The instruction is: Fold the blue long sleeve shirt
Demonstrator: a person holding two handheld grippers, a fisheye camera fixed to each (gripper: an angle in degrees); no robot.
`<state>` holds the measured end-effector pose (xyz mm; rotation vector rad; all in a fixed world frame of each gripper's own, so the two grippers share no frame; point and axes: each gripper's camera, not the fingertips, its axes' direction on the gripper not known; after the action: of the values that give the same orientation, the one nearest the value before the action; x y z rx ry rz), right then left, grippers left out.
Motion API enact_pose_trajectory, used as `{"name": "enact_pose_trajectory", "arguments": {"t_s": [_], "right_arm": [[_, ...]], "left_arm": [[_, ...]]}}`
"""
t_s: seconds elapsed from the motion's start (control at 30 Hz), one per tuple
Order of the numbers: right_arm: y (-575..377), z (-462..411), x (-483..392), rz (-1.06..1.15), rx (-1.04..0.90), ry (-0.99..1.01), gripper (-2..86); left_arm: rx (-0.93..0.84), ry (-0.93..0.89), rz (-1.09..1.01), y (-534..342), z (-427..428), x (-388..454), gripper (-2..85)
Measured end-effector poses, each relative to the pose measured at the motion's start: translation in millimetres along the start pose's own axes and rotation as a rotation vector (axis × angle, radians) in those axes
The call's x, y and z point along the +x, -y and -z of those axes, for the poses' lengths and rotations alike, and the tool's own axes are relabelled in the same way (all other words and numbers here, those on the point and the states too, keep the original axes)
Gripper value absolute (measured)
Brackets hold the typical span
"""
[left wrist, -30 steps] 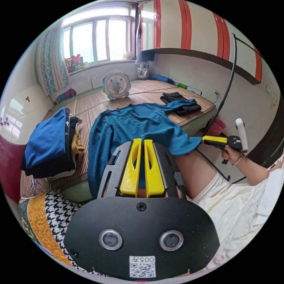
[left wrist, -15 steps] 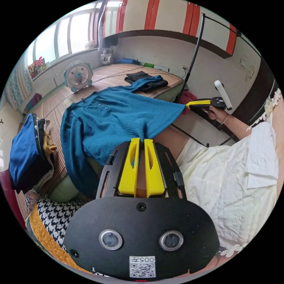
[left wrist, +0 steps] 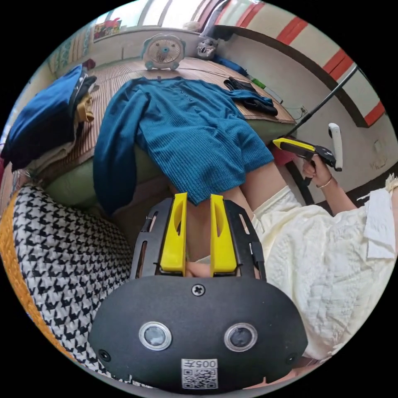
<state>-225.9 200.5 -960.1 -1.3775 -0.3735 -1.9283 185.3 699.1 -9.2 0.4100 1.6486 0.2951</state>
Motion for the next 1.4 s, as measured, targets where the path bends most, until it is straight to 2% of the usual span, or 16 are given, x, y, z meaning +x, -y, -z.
{"name": "enact_pose_trajectory", "arguments": {"t_s": [0.23, 0.47, 0.6, 0.83, 0.93, 1.03, 1.1, 1.27, 1.4], "right_arm": [[11, -8, -17, 0.049, 0.013, 0.086, 2.7], [1, -10, -19, 0.059, -0.009, 0.094, 1.0], [2, -8, -14, 0.03, -0.014, 0.093, -0.3], [5, -11, -13, 0.048, -0.025, 0.085, -0.9], [6, -12, -11, 0.037, -0.026, 0.096, -1.0], [8, -13, -12, 0.045, -0.029, 0.093, -1.0], [10, -13, -14, 0.062, -0.035, 0.082, -1.0], [11, -12, -16, 0.069, -0.046, 0.065, -0.9], [13, -13, -17, 0.039, -0.047, 0.062, -0.8]], "left_arm": [[0.085, -0.07, 0.115, -4, -11, -22, 10.2], [0.177, -0.056, 0.044, 9, 2, -24, 4.0], [0.181, 0.122, -0.09, 16, 32, -13, 2.5], [0.1, 0.267, -0.215, 4, 71, 0, 2.3], [0.099, 0.295, -0.083, -7, 65, -20, 4.0], [0.126, 0.238, 0.107, -17, 43, -56, 8.1], [0.116, 0.281, 0.226, -19, 17, -80, 9.5], [0.113, 0.334, 0.335, -1, -22, -109, 11.1], [0.068, 0.374, 0.364, 23, -51, -130, 9.2]]}}
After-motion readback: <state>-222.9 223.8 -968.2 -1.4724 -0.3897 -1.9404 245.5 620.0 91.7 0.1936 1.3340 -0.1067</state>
